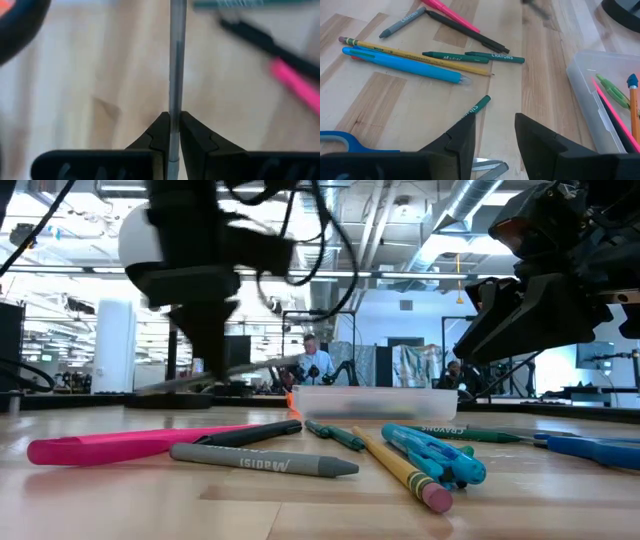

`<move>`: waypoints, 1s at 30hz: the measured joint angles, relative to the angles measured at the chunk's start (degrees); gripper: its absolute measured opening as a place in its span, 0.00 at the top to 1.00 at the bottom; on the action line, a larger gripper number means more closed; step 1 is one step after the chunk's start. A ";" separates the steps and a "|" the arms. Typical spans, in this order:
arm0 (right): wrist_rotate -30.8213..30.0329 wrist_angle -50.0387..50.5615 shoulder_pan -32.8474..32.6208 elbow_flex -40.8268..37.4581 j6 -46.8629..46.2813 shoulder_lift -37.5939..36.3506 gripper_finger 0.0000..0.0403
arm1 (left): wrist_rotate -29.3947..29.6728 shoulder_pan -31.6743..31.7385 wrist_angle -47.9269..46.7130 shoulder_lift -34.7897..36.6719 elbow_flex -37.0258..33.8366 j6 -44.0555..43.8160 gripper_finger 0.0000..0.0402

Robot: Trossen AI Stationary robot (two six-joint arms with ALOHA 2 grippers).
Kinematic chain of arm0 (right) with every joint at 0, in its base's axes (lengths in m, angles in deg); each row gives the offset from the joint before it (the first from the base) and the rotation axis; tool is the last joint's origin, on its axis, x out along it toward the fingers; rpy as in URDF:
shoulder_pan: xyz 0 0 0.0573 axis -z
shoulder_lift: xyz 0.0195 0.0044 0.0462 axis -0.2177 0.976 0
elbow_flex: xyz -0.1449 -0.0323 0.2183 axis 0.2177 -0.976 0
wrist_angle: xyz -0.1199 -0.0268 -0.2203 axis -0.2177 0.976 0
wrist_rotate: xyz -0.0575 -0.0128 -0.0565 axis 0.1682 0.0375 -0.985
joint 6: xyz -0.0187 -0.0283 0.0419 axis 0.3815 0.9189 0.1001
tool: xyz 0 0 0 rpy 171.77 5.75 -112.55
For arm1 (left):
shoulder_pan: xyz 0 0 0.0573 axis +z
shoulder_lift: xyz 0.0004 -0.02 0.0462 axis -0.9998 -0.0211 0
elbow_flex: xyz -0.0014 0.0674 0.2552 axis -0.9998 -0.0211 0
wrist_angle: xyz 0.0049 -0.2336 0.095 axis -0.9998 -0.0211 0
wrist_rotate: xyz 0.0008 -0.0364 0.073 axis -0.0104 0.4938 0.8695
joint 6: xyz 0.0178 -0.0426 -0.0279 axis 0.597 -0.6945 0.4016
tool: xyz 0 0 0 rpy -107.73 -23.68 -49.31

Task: Pick & place school supplies into a supply box
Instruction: Put the gray pen into the orange supply box

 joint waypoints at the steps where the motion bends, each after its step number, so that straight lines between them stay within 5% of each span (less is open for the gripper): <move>1: 0.00 0.00 -0.02 0.00 0.00 0.00 0.68 | 1.43 0.73 -0.11 0.03 0.83 0.61 0.94; 11: -1.34 0.00 -5.09 0.00 0.44 0.00 0.68 | 8.27 9.21 7.60 0.15 5.48 18.77 0.94; 30: -18.44 0.40 -15.55 -0.02 -3.13 0.00 0.68 | -1.28 21.64 29.66 -1.49 5.55 47.62 0.94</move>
